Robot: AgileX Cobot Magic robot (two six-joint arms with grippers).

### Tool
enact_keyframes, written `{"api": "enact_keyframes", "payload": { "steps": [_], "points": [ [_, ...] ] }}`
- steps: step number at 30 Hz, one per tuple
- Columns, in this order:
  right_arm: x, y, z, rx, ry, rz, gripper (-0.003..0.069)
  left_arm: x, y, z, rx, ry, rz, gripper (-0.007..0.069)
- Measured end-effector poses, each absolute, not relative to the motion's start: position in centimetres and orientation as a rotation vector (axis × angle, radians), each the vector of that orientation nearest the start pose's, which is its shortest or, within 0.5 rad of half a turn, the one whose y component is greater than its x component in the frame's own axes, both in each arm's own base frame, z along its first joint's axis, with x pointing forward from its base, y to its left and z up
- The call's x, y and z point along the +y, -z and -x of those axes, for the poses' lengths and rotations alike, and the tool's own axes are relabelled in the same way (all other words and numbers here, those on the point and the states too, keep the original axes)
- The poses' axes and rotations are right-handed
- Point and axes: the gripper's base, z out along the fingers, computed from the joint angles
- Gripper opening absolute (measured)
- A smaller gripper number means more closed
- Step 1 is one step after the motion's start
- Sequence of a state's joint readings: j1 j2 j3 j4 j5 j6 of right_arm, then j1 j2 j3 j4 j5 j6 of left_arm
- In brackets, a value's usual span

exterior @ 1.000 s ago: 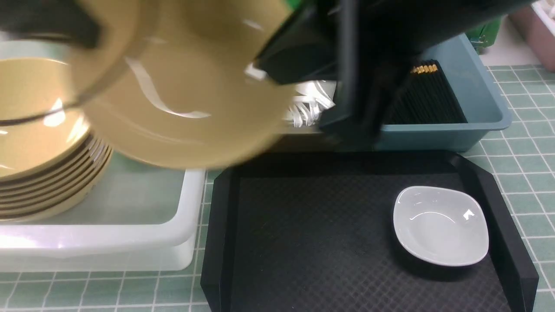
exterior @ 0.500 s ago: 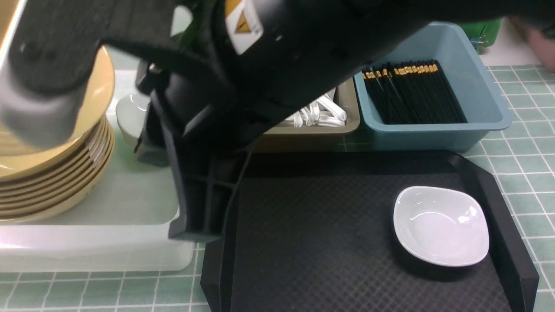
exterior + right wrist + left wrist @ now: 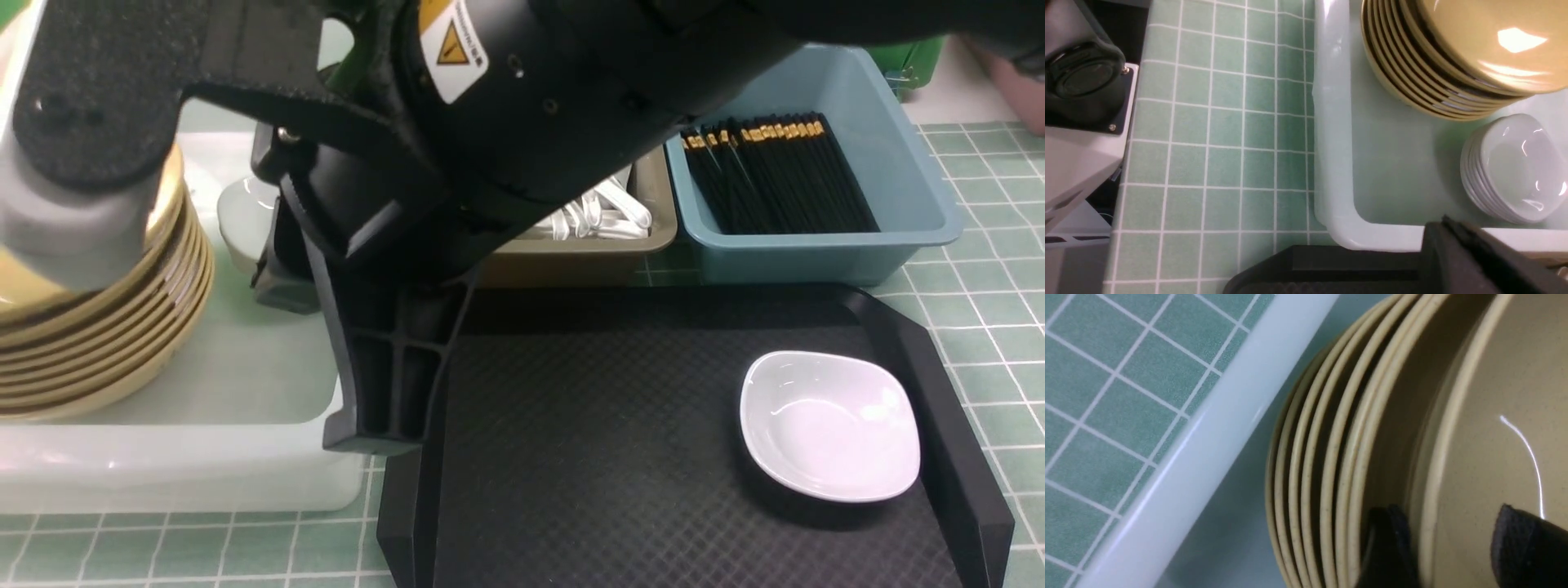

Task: On blue table put chopsticks spoon bowls plates into blue grey white boxes.
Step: 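Place the tan bowl onto the bowl stack in the left bin with the left gripper, then grasp the small white bowl on the black tray by its rim with the left gripper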

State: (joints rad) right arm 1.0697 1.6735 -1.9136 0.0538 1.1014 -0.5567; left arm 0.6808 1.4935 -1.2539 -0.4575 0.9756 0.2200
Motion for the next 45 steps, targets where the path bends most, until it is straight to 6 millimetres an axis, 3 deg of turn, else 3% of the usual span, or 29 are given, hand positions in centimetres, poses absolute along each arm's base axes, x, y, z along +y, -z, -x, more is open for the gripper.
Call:
{"api": "enact_keyframes", "payload": {
  "steps": [3,6,10,13,17,19,21,22,24,26,31,35,36,40,41,43,45],
  "points": [
    [32.0,-43.7,-17.0,1.636,-0.317,1.723,0.0037,16.7,-32.5,-26.1,2.422,0.271,0.785,0.0542],
    [31.8,-43.5,-16.9,1.653,-0.310,1.745,0.0037,16.9,-34.5,-25.9,2.427,0.220,0.744,0.0631],
    [31.7,-43.5,-16.9,1.658,-0.306,1.755,0.0037,16.5,-37.5,-25.7,2.375,0.194,0.712,0.0640],
    [31.5,-43.4,-17.0,1.668,-0.273,1.769,0.0037,15.1,-40.3,-25.3,2.333,0.174,0.641,0.0634],
    [30.6,-43.4,-17.5,1.722,-0.153,1.748,0.0038,10.3,-42.8,-25.6,2.318,0.230,0.439,0.0582],
    [29.8,-43.6,-17.9,1.771,-0.086,1.705,0.0039,6.4,-43.1,-26.5,2.346,0.296,0.253,0.0550],
    [28.5,-43.9,-18.5,1.843,-0.053,1.615,0.0041,1.1,-42.9,-27.3,2.387,0.380,-0.011,0.0509],
    [28.2,-44.1,-18.6,1.854,-0.054,1.596,0.0041,0.7,-42.9,-27.4,2.391,0.381,-0.034,0.0506],
    [26.4,-44.2,-19.1,1.928,-0.043,1.508,0.0042,-4.6,-41.8,-28.0,2.433,0.436,-0.281,0.0477],
    [24.8,-44.4,-19.2,1.973,-0.041,1.445,0.0043,-7.1,-41.2,-28.2,2.448,0.447,-0.395,0.0471],
    [18.5,-43.2,-18.9,2.150,-0.001,1.254,0.0046,-17.5,-36.1,-29.1,2.504,0.466,-0.776,0.0470],
    [14.6,-41.6,-17.6,2.255,0.025,1.138,0.0046,-23.2,-32.1,-29.1,2.518,0.483,-0.946,0.0470],
    [13.0,-40.8,-16.7,2.286,0.036,1.105,0.0047,-26.4,-29.9,-29.2,2.520,0.494,-1.025,0.0470],
    [10.3,-39.1,-14.6,2.341,0.044,1.035,0.0047,-30.9,-26.9,-29.9,2.510,0.506,-1.112,0.0470],
    [10.2,-39.0,-14.5,2.342,0.044,1.033,0.0047,-31.0,-26.9,-29.8,2.508,0.507,-1.115,0.0470],
    [8.9,-38.3,-13.2,2.348,0.037,1.011,0.0047,-33.9,-25.1,-30.9,2.492,0.516,-1.151,0.0470],
    [8.4,-38.1,-12.6,2.347,0.036,1.006,0.0047,-35.1,-24.1,-31.5,2.485,0.520,-1.155,0.0470]
  ]
}}
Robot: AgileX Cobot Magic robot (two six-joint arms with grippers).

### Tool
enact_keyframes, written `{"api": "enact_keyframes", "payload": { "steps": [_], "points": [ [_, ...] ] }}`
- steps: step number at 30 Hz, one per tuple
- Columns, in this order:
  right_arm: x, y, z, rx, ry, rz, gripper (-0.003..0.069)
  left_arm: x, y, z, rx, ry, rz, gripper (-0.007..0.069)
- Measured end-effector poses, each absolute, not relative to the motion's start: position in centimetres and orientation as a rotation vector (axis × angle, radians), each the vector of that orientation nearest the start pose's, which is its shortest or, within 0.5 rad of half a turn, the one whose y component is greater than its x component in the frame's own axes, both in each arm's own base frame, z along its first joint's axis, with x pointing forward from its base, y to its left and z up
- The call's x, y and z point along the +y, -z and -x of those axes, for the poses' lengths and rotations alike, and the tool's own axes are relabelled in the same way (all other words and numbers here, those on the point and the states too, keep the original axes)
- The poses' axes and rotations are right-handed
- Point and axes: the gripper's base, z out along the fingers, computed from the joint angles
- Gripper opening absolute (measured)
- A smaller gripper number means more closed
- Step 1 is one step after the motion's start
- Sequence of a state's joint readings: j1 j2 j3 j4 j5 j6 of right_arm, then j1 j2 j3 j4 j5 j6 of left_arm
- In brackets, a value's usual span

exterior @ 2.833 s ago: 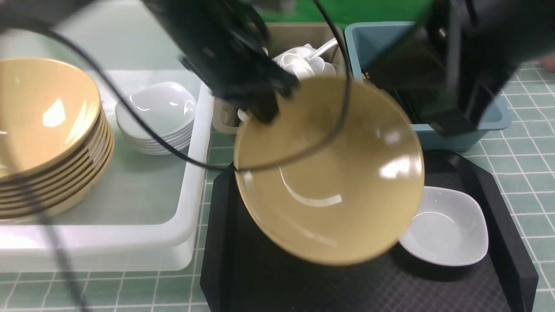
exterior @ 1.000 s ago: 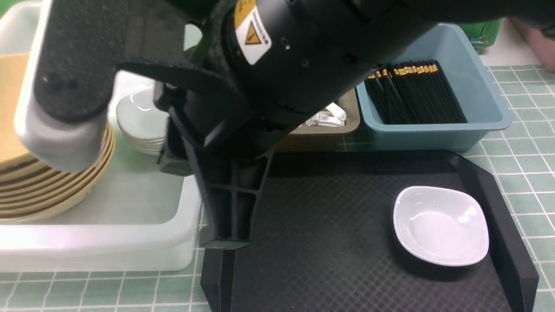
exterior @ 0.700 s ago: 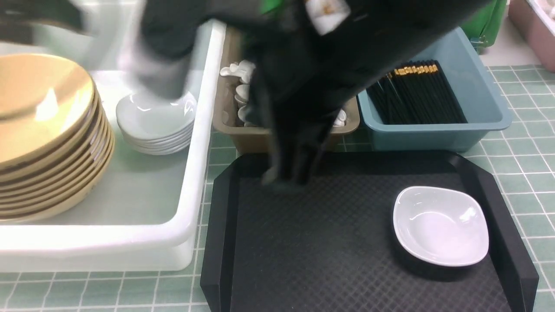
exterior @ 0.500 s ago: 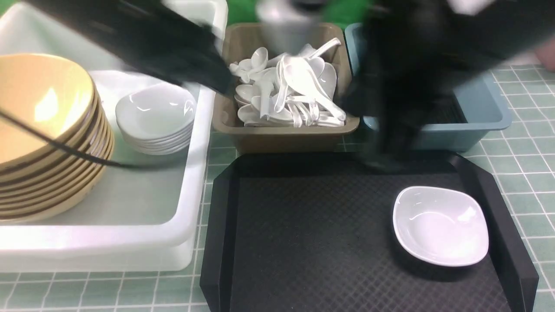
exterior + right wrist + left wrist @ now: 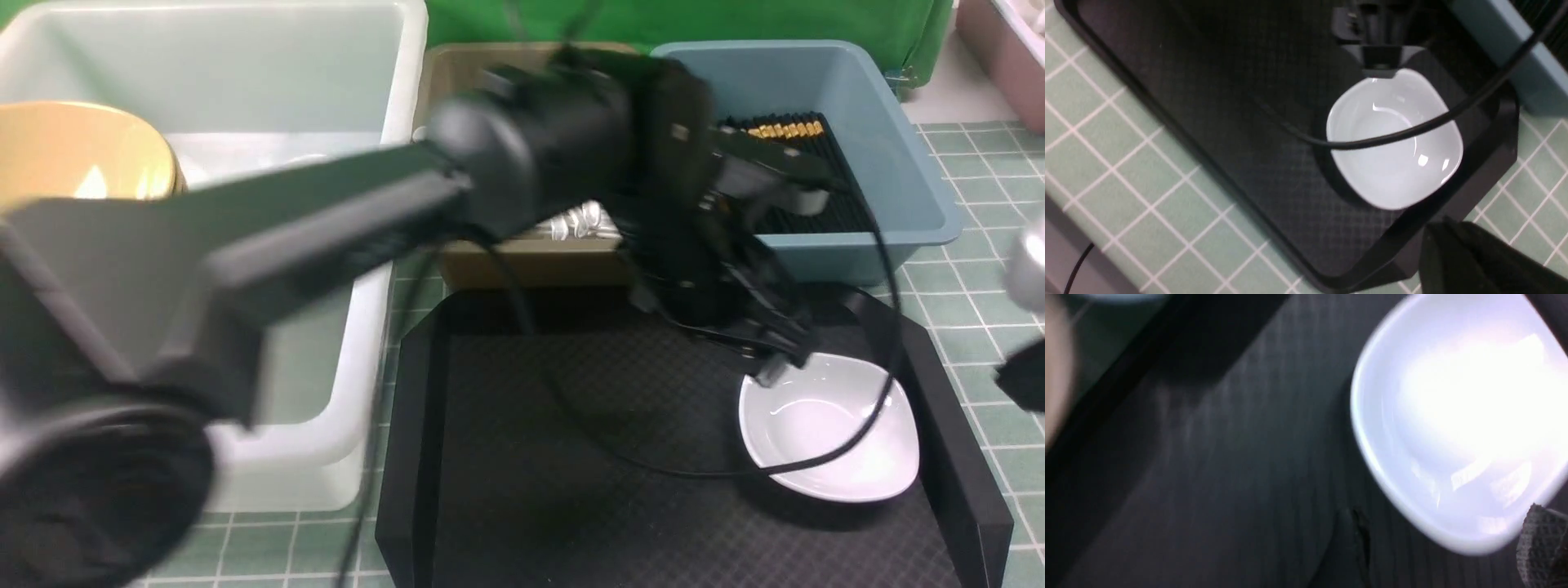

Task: On blue table put chopsticks spoon bowls plates into blue grey white boxes.
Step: 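Grasp the small white bowl on the black tray by its rim with the left gripper, then place the white bowl into the white bin with the other dishes with the left gripper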

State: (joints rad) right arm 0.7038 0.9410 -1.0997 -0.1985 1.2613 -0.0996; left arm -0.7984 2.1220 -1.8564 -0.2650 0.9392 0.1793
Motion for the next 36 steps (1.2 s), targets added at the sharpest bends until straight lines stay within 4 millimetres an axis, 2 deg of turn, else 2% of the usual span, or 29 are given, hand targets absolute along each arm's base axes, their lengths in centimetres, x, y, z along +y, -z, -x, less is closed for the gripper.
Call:
{"api": "enact_keyframes", "payload": {
  "steps": [3,4,5,10,12,14,19,20,23,25,26,27,29,31,33,34,35,36],
  "points": [
    [7.5,-37.8,-11.5,2.339,0.022,0.981,0.0047,-36.8,-22.2,-32.9,2.484,0.524,-1.150,0.0470],
    [7.5,-37.8,-11.5,2.340,0.021,0.978,0.0047,-36.8,-22.2,-32.9,2.484,0.524,-1.150,0.0470],
    [7.3,-37.8,-11.2,2.335,0.017,0.970,0.0047,-37.5,-21.0,-33.5,2.491,0.524,-1.149,0.0470],
    [6.7,-38.2,-10.6,2.312,0.002,0.948,0.0047,-38.5,-18.7,-34.3,2.518,0.540,-1.141,0.0470],
    [6.7,-38.2,-10.5,2.310,0.001,0.947,0.0047,-38.9,-17.5,-34.5,2.538,0.554,-1.137,0.0432],
    [6.7,-38.2,-10.5,2.310,0.001,0.947,0.0047,-39.0,-17.2,-34.4,2.543,0.554,-1.141,0.0371],
    [6.9,-38.4,-10.7,2.272,-0.014,0.937,0.0047,-39.0,-17.6,-34.3,2.551,0.559,-1.153,0.0093],
    [6.9,-38.4,-10.7,2.270,-0.015,0.936,0.0047,-39.0,-17.8,-34.3,2.551,0.563,-1.154,0.0088],
    [7.3,-38.6,-11.2,2.229,-0.031,0.928,0.0047,-38.4,-21.4,-34.1,2.505,0.542,-1.213,0.0021],
    [7.6,-38.7,-11.5,2.214,-0.037,0.926,0.0047,-37.6,-23.6,-34.3,2.477,0.490,-1.240,0.0008],
    [8.0,-38.9,-12.0,2.198,-0.044,0.923,0.0047,-36.0,-26.5,-34.8,2.443,0.406,-1.247,0.0006],
    [8.3,-39.3,-12.3,2.184,-0.047,0.923,0.0047,-35.2,-28.1,-35.0,2.425,0.385,-1.232,0.0006],
    [9.7,-40.5,-13.7,2.142,-0.062,0.957,0.0047,-32.3,-33.0,-35.5,2.348,0.311,-1.162,0.0006],
    [11.1,-41.1,-14.9,2.126,-0.080,1.006,0.0047,-28.7,-37.2,-36.0,2.290,0.255,-1.060,0.0006],
    [12.0,-41.8,-15.6,2.104,-0.103,1.034,0.0047,-26.8,-39.1,-36.1,2.268,0.232,-1.008,0.0006],
    [13.5,-42.6,-16.8,2.086,-0.143,1.071,0.0047,-23.1,-42.0,-36.2,2.244,0.196,-0.896,0.0006],
    [15.0,-42.8,-17.9,2.072,-0.172,1.116,0.0047,-21.0,-43.4,-36.2,2.238,0.173,-0.829,0.0006],
    [15.2,-43.2,-18.0,2.062,-0.185,1.118,0.0047,-20.5,-43.5,-36.2,2.240,0.167,-0.816,0.0006]
  ]
}}
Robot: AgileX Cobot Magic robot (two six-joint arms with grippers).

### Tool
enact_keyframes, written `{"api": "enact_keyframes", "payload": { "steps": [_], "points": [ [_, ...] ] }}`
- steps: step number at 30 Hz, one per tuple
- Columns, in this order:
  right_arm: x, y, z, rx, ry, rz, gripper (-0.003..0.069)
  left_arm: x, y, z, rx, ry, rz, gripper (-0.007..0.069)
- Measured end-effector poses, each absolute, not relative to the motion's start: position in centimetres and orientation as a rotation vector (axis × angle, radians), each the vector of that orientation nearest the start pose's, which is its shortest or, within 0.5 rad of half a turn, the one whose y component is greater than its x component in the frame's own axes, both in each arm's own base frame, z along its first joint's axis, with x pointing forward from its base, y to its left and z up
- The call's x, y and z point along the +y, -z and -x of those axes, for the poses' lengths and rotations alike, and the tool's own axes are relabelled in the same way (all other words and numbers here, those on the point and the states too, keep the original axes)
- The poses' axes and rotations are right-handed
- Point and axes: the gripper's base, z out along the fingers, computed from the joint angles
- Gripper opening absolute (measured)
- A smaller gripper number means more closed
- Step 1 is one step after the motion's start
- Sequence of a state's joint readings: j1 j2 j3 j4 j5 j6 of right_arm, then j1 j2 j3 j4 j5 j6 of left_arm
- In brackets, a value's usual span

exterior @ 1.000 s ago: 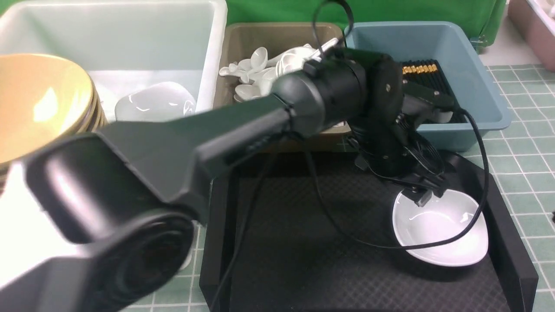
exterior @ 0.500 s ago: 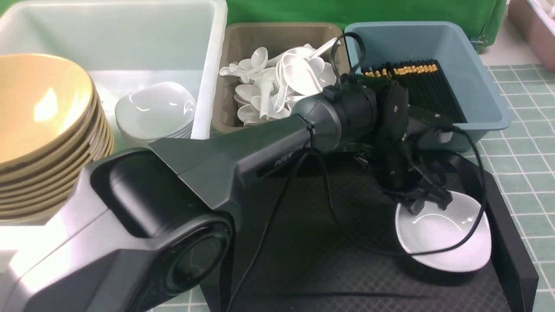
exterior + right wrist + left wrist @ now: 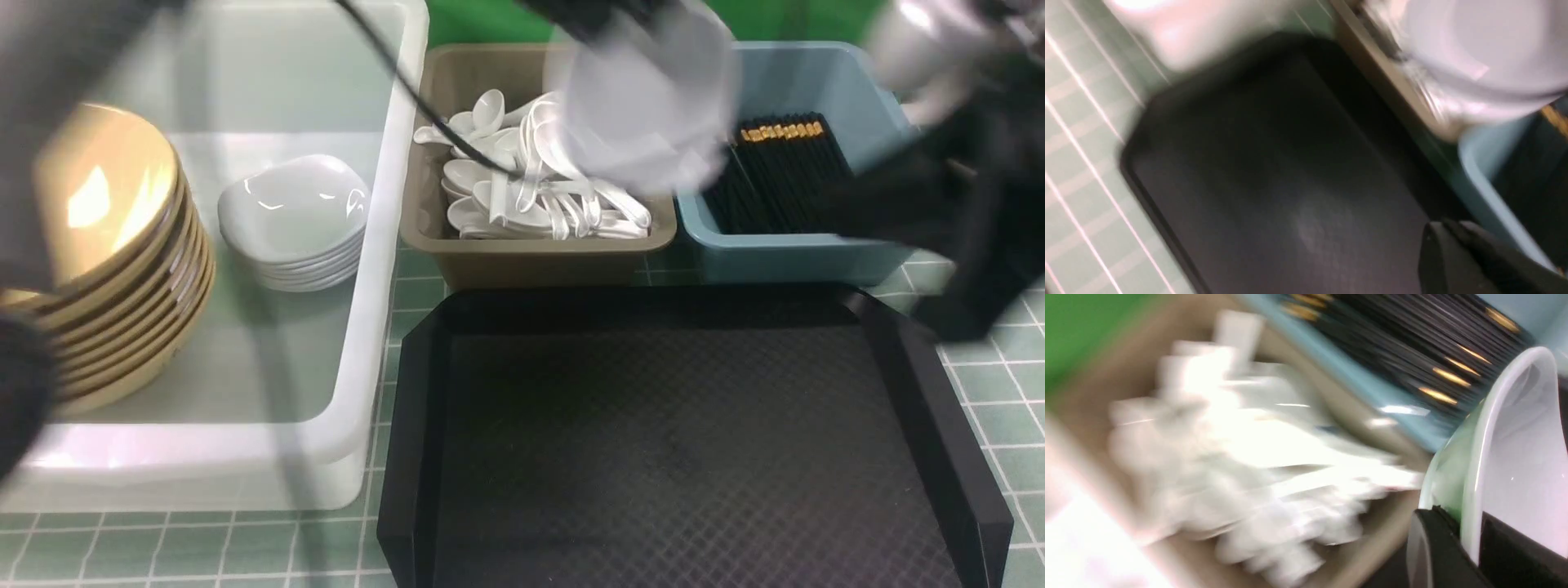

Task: On blue table put chopsticks spoon bowls plates into blue grey white boxes.
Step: 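Place the white bowl into the white bin with the other dishes with the left gripper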

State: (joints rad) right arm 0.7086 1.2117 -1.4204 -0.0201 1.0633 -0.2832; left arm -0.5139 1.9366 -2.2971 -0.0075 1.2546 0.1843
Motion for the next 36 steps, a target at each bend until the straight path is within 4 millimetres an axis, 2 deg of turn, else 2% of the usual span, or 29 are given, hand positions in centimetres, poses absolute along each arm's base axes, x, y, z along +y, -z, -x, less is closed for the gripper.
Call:
{"api": "enact_keyframes", "payload": {
  "steps": [1,2,3,6,9,10,11,12,13,14,17,19,21,25,26,28,30,36],
  "points": [
    [16.8,-43.4,-19.0,2.042,-0.203,1.166,0.0047,-17.3,-45.2,-35.9,2.236,0.134,-0.724,0.0006],
    [17.9,-43.7,-19.5,2.025,-0.221,1.188,0.0047,-15.7,-45.7,-36.0,2.244,0.118,-0.674,0.0006],
    [19.0,-43.9,-19.8,2.004,-0.231,1.214,0.0047,-13.1,-46.6,-35.7,2.249,0.093,-0.597,0.0006],
    [22.6,-44.3,-20.3,1.931,-0.266,1.314,0.0047,-7.6,-46.9,-35.0,2.306,0.025,-0.440,0.0006],
    [25.8,-44.2,-20.2,1.867,-0.297,1.408,0.0047,-2.8,-45.6,-34.4,2.393,-0.023,-0.291,0.0006],
    [25.9,-44.3,-20.1,1.860,-0.300,1.411,0.0047,-2.8,-45.4,-34.4,2.398,-0.020,-0.292,0.0006],
    [27.3,-43.8,-20.1,1.848,-0.309,1.449,0.0047,-1.2,-44.2,-34.7,2.430,-0.012,-0.230,0.0006],
    [27.3,-43.7,-20.1,1.849,-0.309,1.450,0.0047,-0.8,-44.1,-34.8,2.429,-0.012,-0.215,0.0006],
    [28.3,-43.0,-20.1,1.848,-0.308,1.486,0.0047,0.4,-42.4,-35.6,2.436,0.026,-0.153,0.0006],
    [28.4,-42.9,-20.1,1.849,-0.308,1.491,0.0047,0.4,-42.2,-35.7,2.443,0.032,-0.149,0.0006],
    [28.8,-42.2,-20.3,1.872,-0.298,1.518,0.0047,0.7,-40.3,-37.3,2.425,0.109,-0.101,0.0006],
    [28.8,-41.8,-20.4,1.893,-0.279,1.537,0.0047,0.4,-38.7,-39.2,2.396,0.163,-0.100,0.0006],
    [28.7,-41.8,-20.4,1.898,-0.273,1.542,0.0047,0.4,-38.1,-39.9,2.385,0.179,-0.100,0.0006],
    [28.3,-41.6,-20.3,1.928,-0.233,1.570,0.0047,0.4,-34.4,-42.8,2.409,0.192,-0.111,0.0006],
    [28.3,-41.6,-20.3,1.931,-0.225,1.573,0.0047,0.4,-34.4,-42.8,2.409,0.188,-0.114,0.0006],
    [28.1,-41.5,-20.3,1.948,-0.206,1.585,0.0047,0.6,-32.3,-43.6,2.469,0.160,-0.143,0.0006],
    [28.0,-41.5,-20.4,1.949,-0.177,1.585,0.0047,0.7,-31.4,-43.9,2.502,0.144,-0.159,0.0006],
    [27.8,-41.5,-20.7,1.945,-0.138,1.573,0.0048,0.8,-30.8,-44.0,2.530,0.136,-0.185,0.0006]
  ]
}}
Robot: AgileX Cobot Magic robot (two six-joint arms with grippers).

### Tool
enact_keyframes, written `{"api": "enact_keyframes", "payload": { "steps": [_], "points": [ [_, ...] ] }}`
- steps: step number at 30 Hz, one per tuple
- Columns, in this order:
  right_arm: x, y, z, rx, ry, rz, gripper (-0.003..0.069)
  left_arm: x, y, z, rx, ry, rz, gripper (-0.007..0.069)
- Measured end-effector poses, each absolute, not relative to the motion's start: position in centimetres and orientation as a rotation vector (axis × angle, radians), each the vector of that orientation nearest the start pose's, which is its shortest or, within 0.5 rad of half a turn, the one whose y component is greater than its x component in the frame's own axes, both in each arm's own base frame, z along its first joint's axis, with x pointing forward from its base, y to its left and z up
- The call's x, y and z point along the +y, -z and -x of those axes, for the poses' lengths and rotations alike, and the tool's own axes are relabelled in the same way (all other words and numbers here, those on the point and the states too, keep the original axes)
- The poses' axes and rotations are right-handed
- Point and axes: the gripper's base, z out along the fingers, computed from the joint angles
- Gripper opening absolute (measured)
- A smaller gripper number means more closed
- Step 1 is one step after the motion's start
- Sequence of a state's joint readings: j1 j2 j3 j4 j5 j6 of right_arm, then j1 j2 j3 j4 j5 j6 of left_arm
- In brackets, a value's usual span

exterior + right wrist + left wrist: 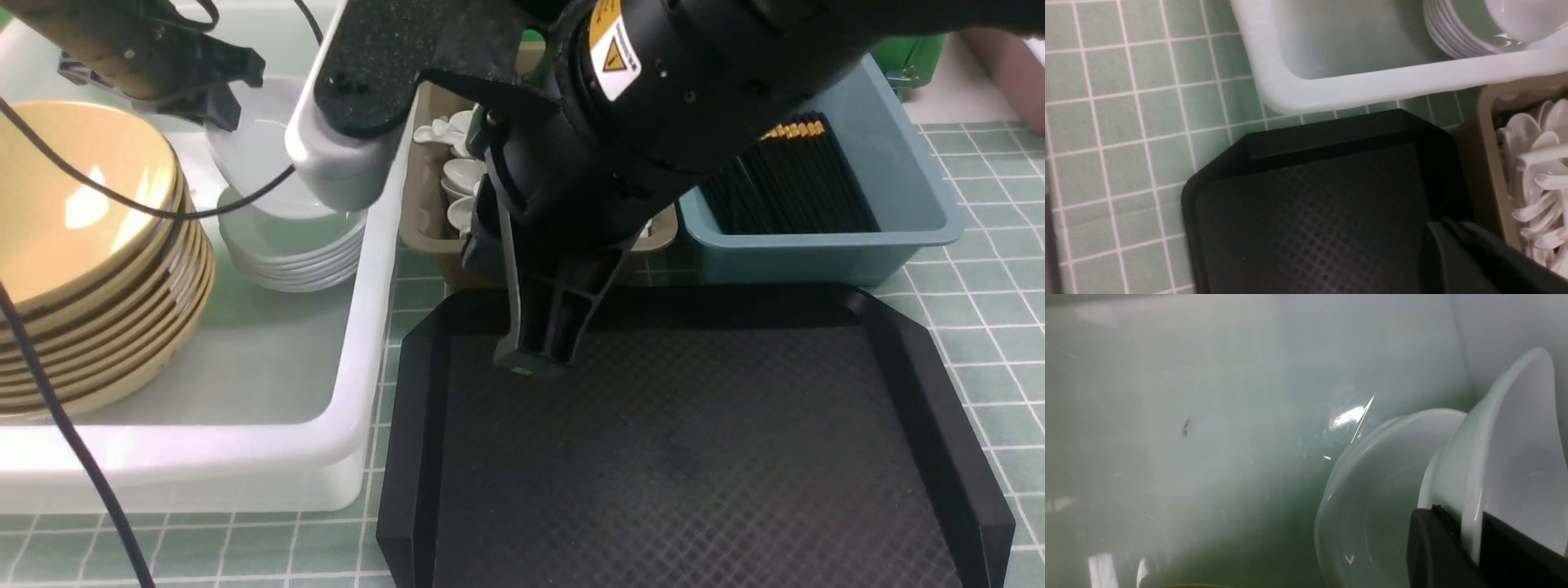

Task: On blue table put chopsticks spoon bowls plates into blue grey white boxes.
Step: 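Place the white bowl into the white bin with the other dishes with the left gripper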

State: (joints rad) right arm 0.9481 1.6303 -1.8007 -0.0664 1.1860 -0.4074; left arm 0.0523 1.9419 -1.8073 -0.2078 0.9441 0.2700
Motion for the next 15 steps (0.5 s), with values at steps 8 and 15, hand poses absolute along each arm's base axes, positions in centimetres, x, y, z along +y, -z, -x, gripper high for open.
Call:
{"api": "enact_keyframes", "payload": {
  "steps": [8,15],
  "points": [
    [27.9,-41.6,-20.8,1.937,-0.142,1.556,0.0048,0.6,-29.2,-44.6,2.557,0.166,-0.208,0.0079],
    [27.9,-41.5,-20.7,1.944,-0.137,1.561,0.0048,0.6,-29.2,-44.6,2.556,0.161,-0.214,0.0295]
  ]
}}
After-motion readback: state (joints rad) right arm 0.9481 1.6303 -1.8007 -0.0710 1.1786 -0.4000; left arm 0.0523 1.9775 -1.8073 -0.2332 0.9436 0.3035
